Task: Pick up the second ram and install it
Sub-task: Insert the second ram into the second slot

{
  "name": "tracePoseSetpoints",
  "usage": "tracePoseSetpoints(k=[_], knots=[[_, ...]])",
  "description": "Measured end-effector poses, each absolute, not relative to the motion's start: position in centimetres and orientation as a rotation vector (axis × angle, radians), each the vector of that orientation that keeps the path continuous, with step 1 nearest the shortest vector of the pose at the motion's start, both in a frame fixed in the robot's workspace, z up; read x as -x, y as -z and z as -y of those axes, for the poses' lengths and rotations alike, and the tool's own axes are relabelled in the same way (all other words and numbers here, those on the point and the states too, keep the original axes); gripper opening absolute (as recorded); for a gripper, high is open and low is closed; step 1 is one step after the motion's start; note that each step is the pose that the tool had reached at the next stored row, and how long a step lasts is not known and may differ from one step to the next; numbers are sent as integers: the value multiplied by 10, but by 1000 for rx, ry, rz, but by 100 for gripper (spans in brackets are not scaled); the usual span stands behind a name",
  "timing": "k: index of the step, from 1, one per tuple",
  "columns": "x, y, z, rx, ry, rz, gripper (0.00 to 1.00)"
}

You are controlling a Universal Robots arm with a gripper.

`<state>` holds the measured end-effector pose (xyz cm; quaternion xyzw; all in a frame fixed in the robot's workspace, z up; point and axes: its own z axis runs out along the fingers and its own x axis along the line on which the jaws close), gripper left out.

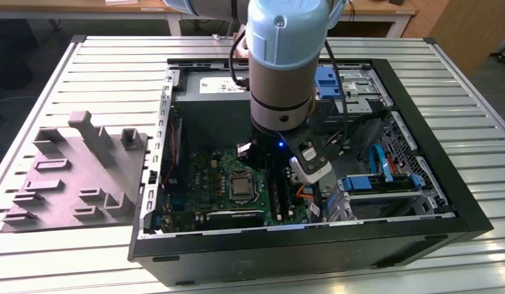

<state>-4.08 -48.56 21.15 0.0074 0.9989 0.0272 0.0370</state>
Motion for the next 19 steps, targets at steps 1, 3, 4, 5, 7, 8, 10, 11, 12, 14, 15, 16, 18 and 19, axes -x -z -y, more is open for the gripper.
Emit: tracePoseSetpoints(k=[1, 3, 4, 5, 7, 8, 10, 11, 12, 14, 15, 16, 18, 19], knots=[[41, -212, 486, -23, -84, -3066, 20], [41, -216, 486, -23, -83, -3066, 20], [41, -219, 486, -23, -84, -3066, 20], [41, -223, 486, -23, -84, -3066, 20], [41, -230, 486, -23, -84, -3066, 20], [41, -234, 486, -23, -84, -3066, 20], [41, -240, 486, -23, -84, -3066, 20], [41, -241, 486, -23, -83, -3066, 20], [41, -241, 486, -23, -84, -3066, 20], [41, -241, 486, -23, -84, -3066, 20], [41, -241, 486, -23, -84, -3066, 20], [41, -242, 486, -23, -84, -3066, 20], [41, -242, 486, -23, -84, -3066, 20], [41, -242, 486, -23, -84, -3066, 12]])
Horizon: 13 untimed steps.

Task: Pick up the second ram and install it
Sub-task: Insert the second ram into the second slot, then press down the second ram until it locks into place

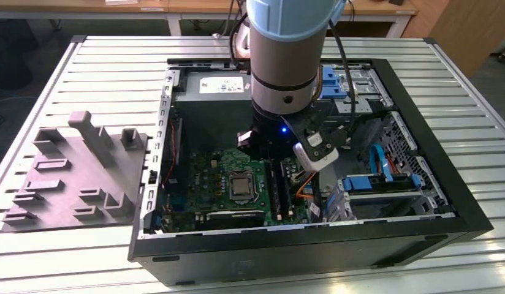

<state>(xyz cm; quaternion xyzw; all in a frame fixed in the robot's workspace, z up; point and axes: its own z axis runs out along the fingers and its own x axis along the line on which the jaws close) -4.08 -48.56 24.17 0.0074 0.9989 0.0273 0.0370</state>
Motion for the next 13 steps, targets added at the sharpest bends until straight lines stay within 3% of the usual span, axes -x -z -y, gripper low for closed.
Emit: tracePoseSetpoints(k=[13], knots=[[41, -243, 486, -23, -84, -3066, 10]])
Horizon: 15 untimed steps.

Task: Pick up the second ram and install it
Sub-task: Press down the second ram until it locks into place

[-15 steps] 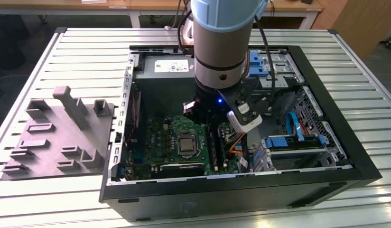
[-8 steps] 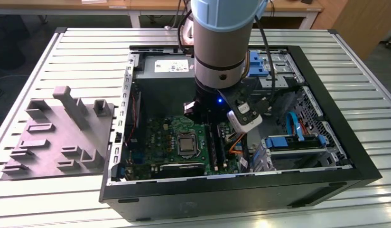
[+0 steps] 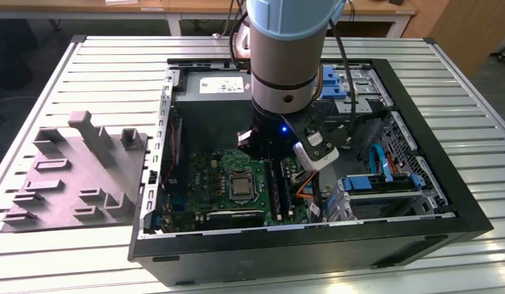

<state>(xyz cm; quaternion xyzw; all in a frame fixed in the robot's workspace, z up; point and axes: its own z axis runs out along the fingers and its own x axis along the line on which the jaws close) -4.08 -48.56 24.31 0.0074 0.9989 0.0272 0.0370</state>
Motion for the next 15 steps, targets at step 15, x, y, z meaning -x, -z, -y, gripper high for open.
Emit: tracePoseSetpoints(k=[15], knots=[[41, -243, 479, -23, -84, -3066, 10]])
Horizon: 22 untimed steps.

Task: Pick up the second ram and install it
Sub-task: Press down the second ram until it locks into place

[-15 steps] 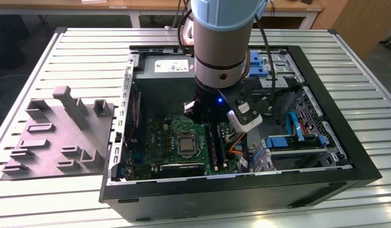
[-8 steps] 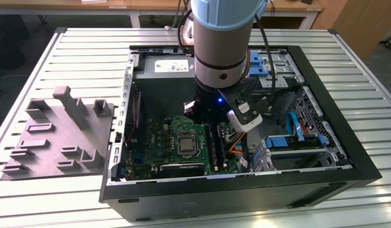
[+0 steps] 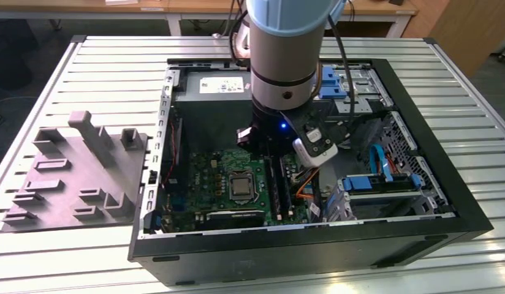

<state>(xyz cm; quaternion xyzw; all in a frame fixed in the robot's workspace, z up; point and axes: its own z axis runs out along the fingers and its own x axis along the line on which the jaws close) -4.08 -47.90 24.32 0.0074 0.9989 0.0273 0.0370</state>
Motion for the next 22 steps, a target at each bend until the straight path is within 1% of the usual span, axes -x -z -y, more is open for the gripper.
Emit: tracePoseSetpoints(k=[22], knots=[[41, -243, 469, -23, -84, -3066, 10]])
